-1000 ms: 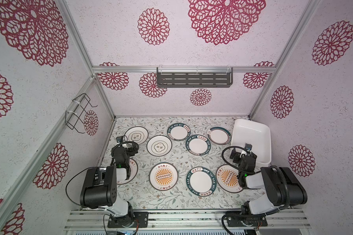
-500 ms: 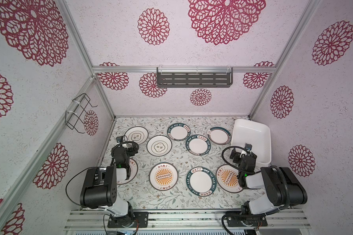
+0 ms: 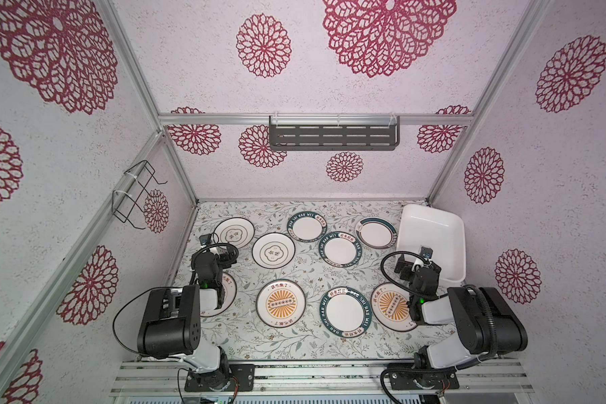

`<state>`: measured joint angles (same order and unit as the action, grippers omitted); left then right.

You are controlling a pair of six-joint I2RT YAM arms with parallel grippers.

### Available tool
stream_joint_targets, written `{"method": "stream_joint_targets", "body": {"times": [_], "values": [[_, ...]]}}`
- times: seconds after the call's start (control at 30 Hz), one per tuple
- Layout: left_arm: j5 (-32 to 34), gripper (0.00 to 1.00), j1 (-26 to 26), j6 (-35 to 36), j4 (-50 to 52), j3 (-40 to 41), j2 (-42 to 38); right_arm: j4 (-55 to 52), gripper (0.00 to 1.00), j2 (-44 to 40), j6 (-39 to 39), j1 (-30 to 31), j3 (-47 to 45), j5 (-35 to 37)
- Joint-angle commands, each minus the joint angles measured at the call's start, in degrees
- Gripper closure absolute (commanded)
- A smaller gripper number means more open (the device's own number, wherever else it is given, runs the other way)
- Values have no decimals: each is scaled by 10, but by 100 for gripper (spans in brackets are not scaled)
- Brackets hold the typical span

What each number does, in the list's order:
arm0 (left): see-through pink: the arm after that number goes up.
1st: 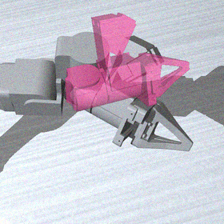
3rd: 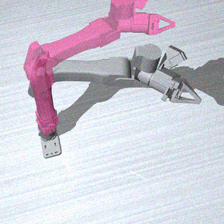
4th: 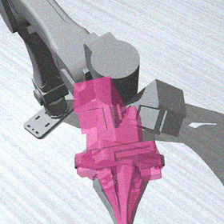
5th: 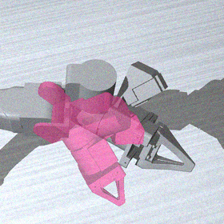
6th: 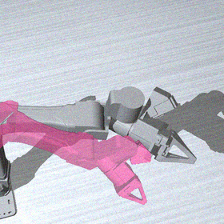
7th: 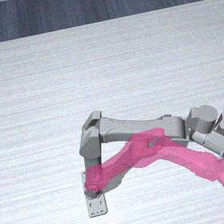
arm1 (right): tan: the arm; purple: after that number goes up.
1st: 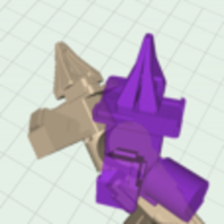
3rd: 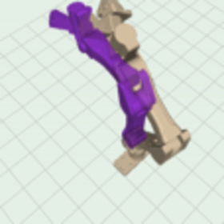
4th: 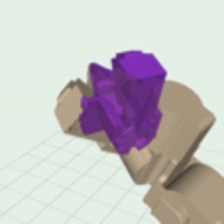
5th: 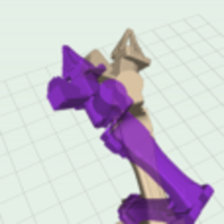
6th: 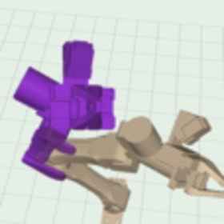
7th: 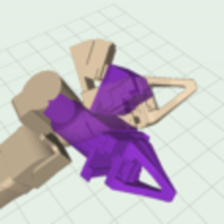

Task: Place the plates into the plastic bin on the countertop
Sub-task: Pick up the plate from the middle-right of the table.

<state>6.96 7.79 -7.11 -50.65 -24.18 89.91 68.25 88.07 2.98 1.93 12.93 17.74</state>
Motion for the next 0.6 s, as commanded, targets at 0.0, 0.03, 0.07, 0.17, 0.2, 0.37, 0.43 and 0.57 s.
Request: {"method": "stream_joint_targets", "body": {"times": [0.0,0.03,0.07,0.17,0.2,0.37,0.43,0.57], "values": [[0,3,0,2,-7,1,-6,15,1,0,-5,3,13,-3],[4,3,-1,1,-7,1,-7,13,1,0,-4,3,13,-4],[12,3,-3,-1,-2,2,-15,16,1,-1,-4,3,11,-3],[32,3,-15,9,56,-4,-75,-4,1,-37,-7,3,7,-11],[35,3,-19,12,88,-11,-98,-33,1,-63,-9,3,12,-13],[43,3,-58,-22,253,-60,-241,-289,1,-240,53,3,84,-48],[37,3,-73,-83,340,-94,-286,-385,1,-293,101,3,119,-95],[-36,3,-96,-235,489,-152,-346,-532,1,-353,243,12,175,-179]]}}
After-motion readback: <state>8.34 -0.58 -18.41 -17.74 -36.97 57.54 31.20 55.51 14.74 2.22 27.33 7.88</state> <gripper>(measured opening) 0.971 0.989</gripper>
